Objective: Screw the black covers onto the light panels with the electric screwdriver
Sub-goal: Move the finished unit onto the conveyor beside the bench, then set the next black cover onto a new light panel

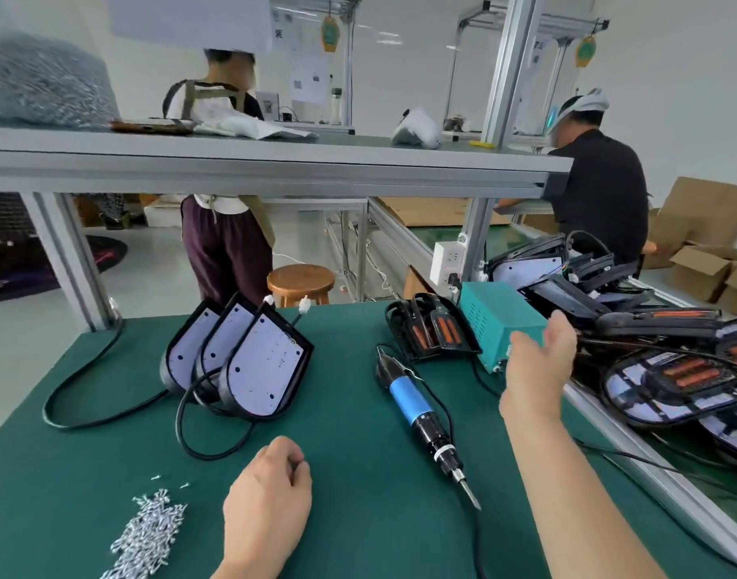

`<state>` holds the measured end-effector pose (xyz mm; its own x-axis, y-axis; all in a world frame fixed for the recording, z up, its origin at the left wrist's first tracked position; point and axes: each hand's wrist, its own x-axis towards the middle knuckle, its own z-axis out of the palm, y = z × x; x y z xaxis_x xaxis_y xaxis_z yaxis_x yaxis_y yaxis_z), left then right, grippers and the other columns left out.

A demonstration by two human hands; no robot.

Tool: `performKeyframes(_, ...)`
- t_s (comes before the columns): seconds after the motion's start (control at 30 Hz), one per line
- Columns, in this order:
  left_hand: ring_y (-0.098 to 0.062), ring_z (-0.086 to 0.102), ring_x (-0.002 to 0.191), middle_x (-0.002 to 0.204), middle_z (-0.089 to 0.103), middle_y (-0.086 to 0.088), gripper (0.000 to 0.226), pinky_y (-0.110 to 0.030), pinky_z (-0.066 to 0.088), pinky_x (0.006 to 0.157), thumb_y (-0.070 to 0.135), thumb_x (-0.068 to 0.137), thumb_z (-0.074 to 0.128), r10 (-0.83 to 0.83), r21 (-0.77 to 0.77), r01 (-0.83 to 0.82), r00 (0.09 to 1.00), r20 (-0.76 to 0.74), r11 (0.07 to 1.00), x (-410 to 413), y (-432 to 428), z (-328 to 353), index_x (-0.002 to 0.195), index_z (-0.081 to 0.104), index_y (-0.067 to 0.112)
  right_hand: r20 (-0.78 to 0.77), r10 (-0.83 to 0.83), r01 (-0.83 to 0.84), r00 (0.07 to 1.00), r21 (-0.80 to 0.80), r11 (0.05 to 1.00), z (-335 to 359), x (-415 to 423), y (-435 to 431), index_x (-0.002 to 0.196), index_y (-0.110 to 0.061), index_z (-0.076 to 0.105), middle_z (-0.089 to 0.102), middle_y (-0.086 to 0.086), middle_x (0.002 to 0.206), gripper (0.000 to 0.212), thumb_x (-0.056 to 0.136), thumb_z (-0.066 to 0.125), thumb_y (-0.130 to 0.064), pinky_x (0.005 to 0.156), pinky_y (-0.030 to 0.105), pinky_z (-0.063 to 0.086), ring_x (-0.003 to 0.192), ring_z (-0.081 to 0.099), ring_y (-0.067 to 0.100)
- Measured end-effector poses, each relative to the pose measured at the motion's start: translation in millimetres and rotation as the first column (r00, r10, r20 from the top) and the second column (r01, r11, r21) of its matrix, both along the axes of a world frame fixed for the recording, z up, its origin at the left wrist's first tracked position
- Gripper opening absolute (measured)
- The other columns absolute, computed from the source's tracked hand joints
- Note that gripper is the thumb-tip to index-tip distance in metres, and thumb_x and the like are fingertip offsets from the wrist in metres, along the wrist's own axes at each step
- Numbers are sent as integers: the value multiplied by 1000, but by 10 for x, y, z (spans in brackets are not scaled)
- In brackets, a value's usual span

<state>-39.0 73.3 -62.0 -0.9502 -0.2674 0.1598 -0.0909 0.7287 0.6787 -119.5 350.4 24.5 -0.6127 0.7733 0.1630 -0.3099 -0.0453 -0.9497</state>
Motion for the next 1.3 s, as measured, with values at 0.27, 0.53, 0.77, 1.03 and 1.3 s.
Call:
performKeyframes(0.27,-11,54,77,81,56,6,4,-29,45,68,29,92,55,-6,10,6,1000,7,1000,6,-27,-8,89,53,29,128,496,-475,859,-167,864,-510,75,-1482,136,-21,49,53,-3,125,53,92,51,8,95,28,38,114,53,10)
performKeyframes(0.53,-9,53,72,83,55,13,15,-28,47,65,17,84,74,91,149,-51,956,-278,988,20,-37,-27,85,61,26,379,478,-595,793,310,741,-945,164,-1773,118,-24,60,61,-4,119,34,96,54,1,75,2,41,93,58,-12)
performKeyframes(0.77,-28,34,123,132,37,-4,66,-40,31,104,39,72,82,367,102,-354,869,-331,930,-312,-538,343,126,49,23,420,501,-634,756,284,719,-985,139,-1774,120,-27,61,60,-16,117,34,97,54,-2,73,7,44,96,63,3)
performKeyframes(1.03,-30,57,78,82,56,3,59,-36,43,65,68,81,59,305,-97,-303,952,6,948,-629,-718,467,100,24,24,426,521,-648,740,242,723,-972,139,-1756,123,-23,61,61,-14,118,32,99,56,-3,88,25,52,98,66,7)
performKeyframes(1.3,-22,66,45,85,65,-9,24,-31,55,61,34,88,53,255,245,-296,949,185,923,-618,-549,363,92,45,12,370,526,-623,766,224,749,-972,109,-1739,134,-21,56,59,-6,129,34,101,58,-18,97,22,43,112,58,1)
